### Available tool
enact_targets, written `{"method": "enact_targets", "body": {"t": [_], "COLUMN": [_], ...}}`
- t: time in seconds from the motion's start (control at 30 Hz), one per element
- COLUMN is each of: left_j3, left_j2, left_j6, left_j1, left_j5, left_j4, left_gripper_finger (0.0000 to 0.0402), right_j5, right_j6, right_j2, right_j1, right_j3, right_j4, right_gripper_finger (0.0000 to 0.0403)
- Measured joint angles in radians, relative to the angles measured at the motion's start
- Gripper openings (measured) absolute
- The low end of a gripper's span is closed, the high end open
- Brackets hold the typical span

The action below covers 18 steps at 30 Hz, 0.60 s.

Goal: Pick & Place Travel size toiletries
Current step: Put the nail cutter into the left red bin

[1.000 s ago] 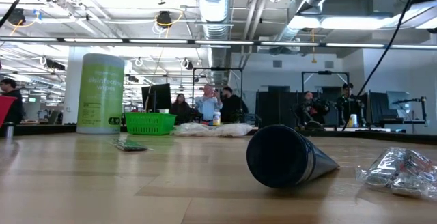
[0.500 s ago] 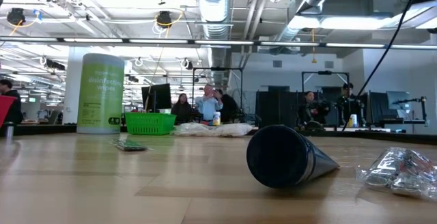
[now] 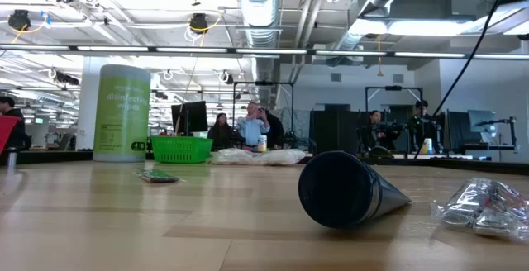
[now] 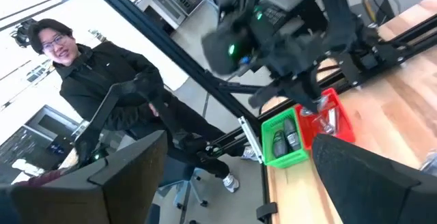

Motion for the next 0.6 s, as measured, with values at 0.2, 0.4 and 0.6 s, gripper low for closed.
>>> {"method": "enact_targets", "body": {"t": [0.2, 0.4, 0.6], "left_j3": [-0.024, -0.198, -0.328], "left_j2": [0.059, 0.046, 0.016], "left_j6": [-0.046, -0.13, -0.152], "left_j1": [-0.08, -0.161, -0.184], "left_j5": [0.116, 0.204, 0.266], "left_j4": [-0.099, 0.021, 0.129], "left_gripper_finger": [0.0042, 0.0042, 0.0042], "right_j5": [0.0, 0.0, 0.0], "right_j6": [-0.001, -0.002, -0.006], "right_j2": [0.0, 0.003, 0.019], "right_j1": [-0.034, -0.059, -0.07], "right_j3": [0.0, 0.0, 0.0], "right_j4": [0.003, 0.053, 0.118], "right_gripper_finger": [0.0352, 0.0347, 0.0346]}}
